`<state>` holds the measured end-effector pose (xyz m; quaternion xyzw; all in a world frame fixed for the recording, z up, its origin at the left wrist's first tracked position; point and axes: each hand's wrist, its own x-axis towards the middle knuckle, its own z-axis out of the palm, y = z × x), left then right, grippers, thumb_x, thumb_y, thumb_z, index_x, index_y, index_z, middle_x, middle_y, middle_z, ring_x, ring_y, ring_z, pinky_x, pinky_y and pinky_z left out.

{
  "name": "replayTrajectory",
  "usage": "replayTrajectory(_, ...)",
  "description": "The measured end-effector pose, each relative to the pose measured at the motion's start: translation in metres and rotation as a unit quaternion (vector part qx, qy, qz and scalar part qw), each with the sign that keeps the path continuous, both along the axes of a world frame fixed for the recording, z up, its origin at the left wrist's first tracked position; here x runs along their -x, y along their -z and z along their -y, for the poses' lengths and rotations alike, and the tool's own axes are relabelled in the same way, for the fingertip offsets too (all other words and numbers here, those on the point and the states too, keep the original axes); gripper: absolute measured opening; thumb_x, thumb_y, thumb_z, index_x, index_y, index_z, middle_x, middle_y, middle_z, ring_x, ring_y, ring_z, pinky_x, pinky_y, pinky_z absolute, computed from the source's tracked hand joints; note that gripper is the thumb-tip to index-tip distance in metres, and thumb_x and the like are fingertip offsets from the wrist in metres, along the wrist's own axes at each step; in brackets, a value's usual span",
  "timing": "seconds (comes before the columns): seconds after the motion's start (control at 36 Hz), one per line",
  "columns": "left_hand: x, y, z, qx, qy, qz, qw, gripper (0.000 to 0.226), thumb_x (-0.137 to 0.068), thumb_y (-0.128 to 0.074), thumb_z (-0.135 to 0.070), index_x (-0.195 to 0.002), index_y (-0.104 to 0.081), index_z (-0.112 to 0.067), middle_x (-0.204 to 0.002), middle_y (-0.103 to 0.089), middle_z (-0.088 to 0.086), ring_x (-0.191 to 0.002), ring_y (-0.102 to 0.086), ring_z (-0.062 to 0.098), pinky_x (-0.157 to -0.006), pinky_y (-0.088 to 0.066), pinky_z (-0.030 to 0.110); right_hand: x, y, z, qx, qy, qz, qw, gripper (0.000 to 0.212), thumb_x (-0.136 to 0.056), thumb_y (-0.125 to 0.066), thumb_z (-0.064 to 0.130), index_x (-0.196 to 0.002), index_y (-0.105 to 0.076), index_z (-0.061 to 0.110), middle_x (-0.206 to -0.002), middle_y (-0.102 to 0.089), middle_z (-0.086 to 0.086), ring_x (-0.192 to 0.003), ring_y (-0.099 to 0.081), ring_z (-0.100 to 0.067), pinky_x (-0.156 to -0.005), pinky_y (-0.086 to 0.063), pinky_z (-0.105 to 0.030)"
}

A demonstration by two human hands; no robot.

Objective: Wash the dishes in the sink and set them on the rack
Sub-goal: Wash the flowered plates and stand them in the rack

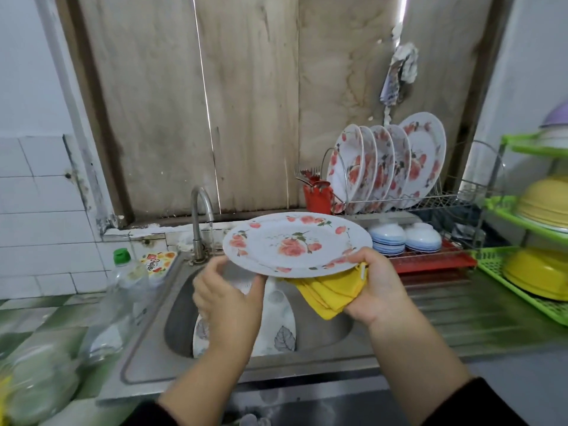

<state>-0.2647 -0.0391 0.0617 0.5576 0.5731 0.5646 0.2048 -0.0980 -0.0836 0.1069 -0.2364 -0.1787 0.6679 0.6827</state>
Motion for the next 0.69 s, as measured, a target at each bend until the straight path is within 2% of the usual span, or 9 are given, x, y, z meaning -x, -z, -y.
replayTrajectory(0.03,-0.006,0.000,0.008,0.094,0.022,0.097,0.991,0.064,-0.080,-0.073,-0.030,-0.134,-0.041,-0.013,-0.136,-0.040,0.011,-0.127,-0.033,0.025,-0.107,-0.024,0.036,0.001,0.000,0.001,-0.001,0.008,-0.003,1.000,0.054,-0.065,-0.038,0.003,-0.114,-0.061,0.004,-0.112,-0.065,-0.026,-0.083,-0.068,-0.041,-0.065,-0.054,-0.059)
replayTrajectory(0.08,-0.018,-0.002,0.018,0.248,0.136,0.258,0.924,0.056,-0.090,-0.060,-0.040,-0.137,-0.042,-0.016,-0.139,-0.043,0.006,-0.126,-0.040,0.023,-0.106,-0.028,0.037,0.002,0.000,0.006,-0.004,0.029,-0.002,1.000,0.052,-0.064,-0.039,0.003,-0.111,-0.062,0.004,-0.108,-0.067,-0.025,-0.081,-0.068,-0.041,-0.066,-0.056,-0.056)
replayTrajectory(0.14,-0.029,-0.002,0.021,0.339,0.258,0.347,0.836,0.028,-0.096,-0.046,-0.042,-0.114,-0.058,-0.024,-0.113,-0.054,-0.001,-0.095,-0.049,0.013,-0.088,-0.035,0.031,0.004,0.000,0.009,-0.002,0.048,0.006,0.999,0.047,-0.066,-0.039,0.002,-0.107,-0.064,0.003,-0.109,-0.066,-0.025,-0.093,-0.065,-0.042,-0.080,-0.053,-0.055)
replayTrajectory(0.17,-0.035,-0.002,0.022,0.348,0.289,0.373,0.810,0.019,-0.096,-0.045,-0.038,-0.096,-0.060,-0.026,-0.094,-0.054,-0.004,-0.076,-0.043,0.010,-0.074,-0.032,0.028,0.004,0.000,0.011,0.000,0.054,0.012,0.998,0.046,-0.068,-0.038,0.002,-0.107,-0.064,0.003,-0.112,-0.065,-0.025,-0.101,-0.062,-0.043,-0.087,-0.049,-0.056)
replayTrajectory(0.25,-0.049,-0.002,0.017,0.339,0.305,0.388,0.801,0.018,-0.094,-0.050,-0.022,-0.076,-0.054,-0.025,-0.073,-0.045,-0.006,-0.065,-0.033,0.009,-0.066,-0.026,0.028,0.005,0.001,0.018,0.002,0.066,0.025,0.997,0.047,-0.073,-0.037,0.002,-0.112,-0.063,0.001,-0.116,-0.064,-0.026,-0.109,-0.058,-0.044,-0.094,-0.044,-0.056)
replayTrajectory(0.33,-0.061,-0.004,0.012,0.323,0.317,0.436,0.778,0.010,-0.094,-0.053,-0.022,-0.091,-0.063,-0.024,-0.093,-0.060,-0.006,-0.079,-0.049,0.007,-0.080,-0.035,0.028,0.001,-0.001,0.025,0.003,0.084,0.038,0.996,0.047,-0.078,-0.038,0.004,-0.120,-0.060,0.001,-0.115,-0.064,-0.026,-0.108,-0.059,-0.044,-0.095,-0.045,-0.056)
replayTrajectory(0.42,-0.074,-0.012,0.015,0.291,0.350,0.471,0.756,0.023,-0.097,-0.050,-0.021,-0.114,-0.063,-0.013,-0.113,-0.066,0.008,-0.103,-0.060,0.021,-0.098,-0.045,0.038,-0.005,-0.005,0.034,-0.005,0.107,0.045,0.993,0.046,-0.083,-0.037,0.005,-0.124,-0.058,0.002,-0.117,-0.064,-0.024,-0.111,-0.058,-0.043,-0.100,-0.041,-0.056)
replayTrajectory(0.56,-0.096,-0.031,0.021,0.268,0.396,0.512,0.714,0.034,-0.099,-0.045,-0.027,-0.128,-0.054,-0.013,-0.113,-0.067,0.013,-0.095,-0.065,0.026,-0.060,-0.059,0.037,-0.017,-0.015,0.050,-0.004,0.141,0.057,0.988,0.045,-0.078,-0.039,0.006,-0.116,-0.062,0.006,-0.117,-0.065,-0.021,-0.113,-0.057,-0.041,-0.103,-0.037,-0.056)
replayTrajectory(0.69,-0.109,-0.042,0.018,0.255,0.436,0.503,0.701,0.030,-0.098,-0.046,-0.026,-0.126,-0.055,-0.022,-0.109,-0.070,0.011,-0.088,-0.069,0.027,-0.057,-0.058,0.041,-0.044,-0.023,0.072,0.050,0.197,0.085,0.975,0.040,-0.075,-0.035,0.001,-0.103,-0.061,0.011,-0.102,-0.069,-0.015,-0.094,-0.058,-0.038,-0.101,-0.032,-0.063)
